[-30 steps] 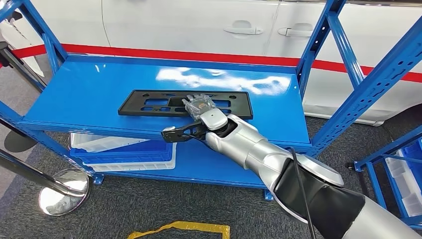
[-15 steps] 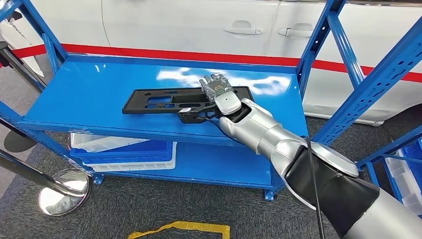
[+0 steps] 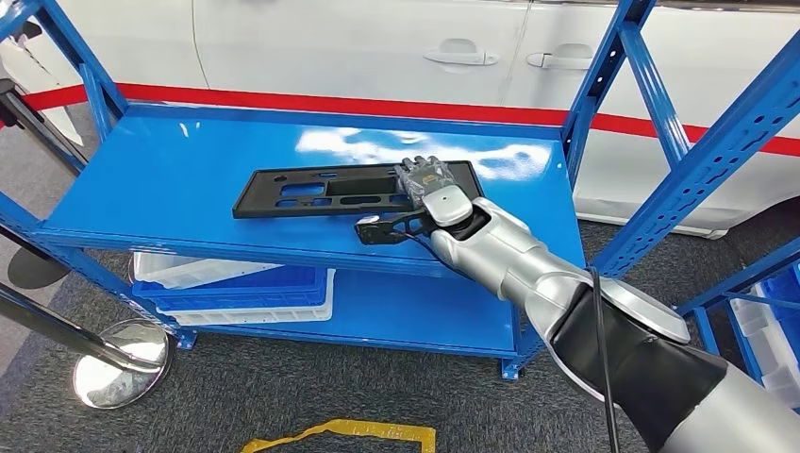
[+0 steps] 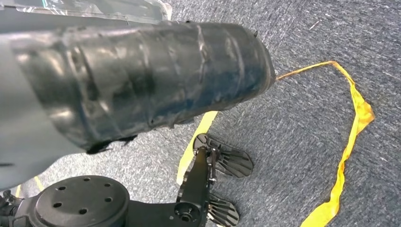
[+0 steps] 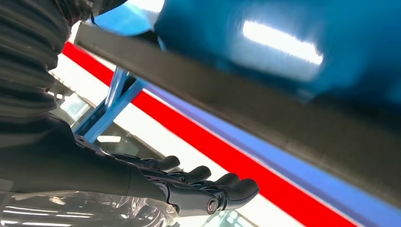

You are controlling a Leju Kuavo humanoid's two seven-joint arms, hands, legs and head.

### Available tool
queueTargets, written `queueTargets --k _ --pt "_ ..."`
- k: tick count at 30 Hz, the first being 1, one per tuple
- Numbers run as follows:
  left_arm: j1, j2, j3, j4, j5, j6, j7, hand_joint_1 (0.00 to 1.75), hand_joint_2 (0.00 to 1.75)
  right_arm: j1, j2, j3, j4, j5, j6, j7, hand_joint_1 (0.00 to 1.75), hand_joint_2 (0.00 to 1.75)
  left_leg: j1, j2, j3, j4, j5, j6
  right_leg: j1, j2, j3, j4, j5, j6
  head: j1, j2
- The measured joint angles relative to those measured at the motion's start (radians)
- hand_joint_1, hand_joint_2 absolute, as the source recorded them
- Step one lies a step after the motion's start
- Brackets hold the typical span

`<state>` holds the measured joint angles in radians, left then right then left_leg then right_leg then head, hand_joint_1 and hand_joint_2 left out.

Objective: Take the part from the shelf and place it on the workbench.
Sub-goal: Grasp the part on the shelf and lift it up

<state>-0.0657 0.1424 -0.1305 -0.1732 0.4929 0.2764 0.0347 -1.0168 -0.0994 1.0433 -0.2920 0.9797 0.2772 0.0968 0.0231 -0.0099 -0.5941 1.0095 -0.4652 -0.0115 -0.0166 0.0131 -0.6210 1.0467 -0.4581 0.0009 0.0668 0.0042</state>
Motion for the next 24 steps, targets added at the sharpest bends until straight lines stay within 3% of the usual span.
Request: queueTargets --k 6,10,24 --pt "0.000 0.001 0.000 0.000 0.003 0.002 -0.011 0.00 0.00 0.025 -0.001 0.000 0.000 -0.005 -0.011 -0.015 0.00 1.75 0.000 0.000 0.000 0.000 0.000 0.000 0.000 0.000 0.000 0.000 0.000 0.000 0.000 0.000" --pt "-0.001 0.002 0.000 0.000 0.003 -0.001 -0.019 0.00 0.00 0.034 -0.001 0.000 0.000 -0.012 -0.026 -0.011 1.70 1.75 0.000 0.000 0.000 0.000 0.000 0.000 0.000 0.000 0.000 0.000 0.000 0.000 0.000 0.000" --pt "0.000 -0.001 0.000 0.000 -0.012 -0.003 0.002 0.00 0.00 0.037 -0.012 0.000 0.000 0.005 -0.097 0.008 1.75 1.75 0.000 0.000 0.000 0.000 0.000 0.000 0.000 0.000 0.000 0.000 0.000 0.000 0.000 0.000"
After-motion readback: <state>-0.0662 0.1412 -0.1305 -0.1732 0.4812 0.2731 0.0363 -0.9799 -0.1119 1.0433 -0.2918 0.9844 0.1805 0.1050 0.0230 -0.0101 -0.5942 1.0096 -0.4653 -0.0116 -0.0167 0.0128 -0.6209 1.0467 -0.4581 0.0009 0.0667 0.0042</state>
